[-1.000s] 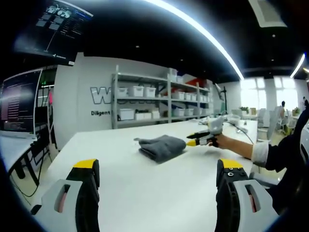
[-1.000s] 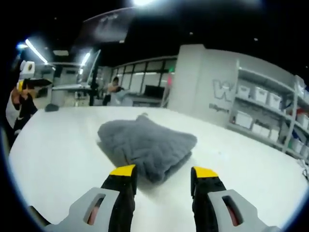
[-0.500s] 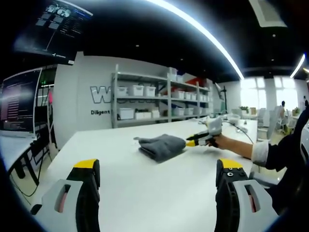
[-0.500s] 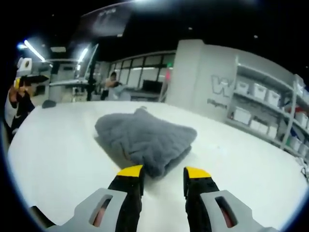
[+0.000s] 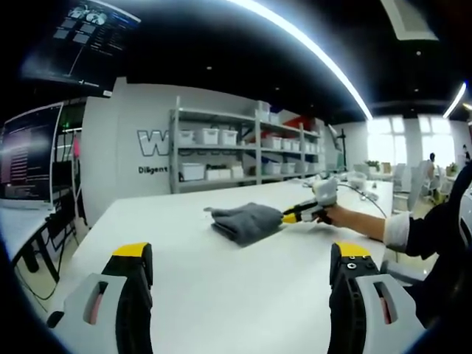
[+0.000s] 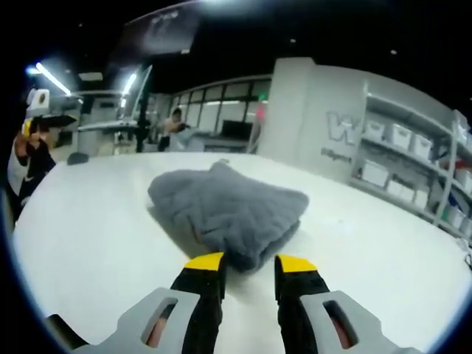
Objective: Open the folded towel by lifting each exposed corner and separating the folded layers until the towel lies flat within the target outline without major curled edges
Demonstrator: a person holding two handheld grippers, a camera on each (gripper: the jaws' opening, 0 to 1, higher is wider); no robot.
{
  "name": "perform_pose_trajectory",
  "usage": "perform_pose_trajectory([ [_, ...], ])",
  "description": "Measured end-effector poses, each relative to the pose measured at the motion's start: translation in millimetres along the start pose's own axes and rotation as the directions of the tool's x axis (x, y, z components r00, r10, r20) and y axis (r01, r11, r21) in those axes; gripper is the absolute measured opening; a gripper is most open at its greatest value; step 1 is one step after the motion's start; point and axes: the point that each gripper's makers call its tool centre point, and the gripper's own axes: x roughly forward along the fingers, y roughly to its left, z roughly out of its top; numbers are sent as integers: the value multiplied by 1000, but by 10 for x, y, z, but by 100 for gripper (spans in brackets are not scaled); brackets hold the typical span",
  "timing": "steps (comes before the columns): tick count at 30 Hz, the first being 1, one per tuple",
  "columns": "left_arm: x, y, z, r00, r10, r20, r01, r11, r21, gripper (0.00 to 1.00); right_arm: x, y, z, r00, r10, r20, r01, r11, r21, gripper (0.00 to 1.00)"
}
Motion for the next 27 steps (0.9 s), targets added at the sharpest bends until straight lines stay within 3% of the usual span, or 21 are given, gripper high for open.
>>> perform_pose_trajectory([
  [15,-11,20,-6,1000,8,-1,-8,1000,3,97,22,87,-65,999,28,-42,-29,999,-20,16],
  [27,-21,60,-15,1000,17,-8,-17,1000,5,97,-1,97,-68,999,27,-44,-25,999,28,6],
])
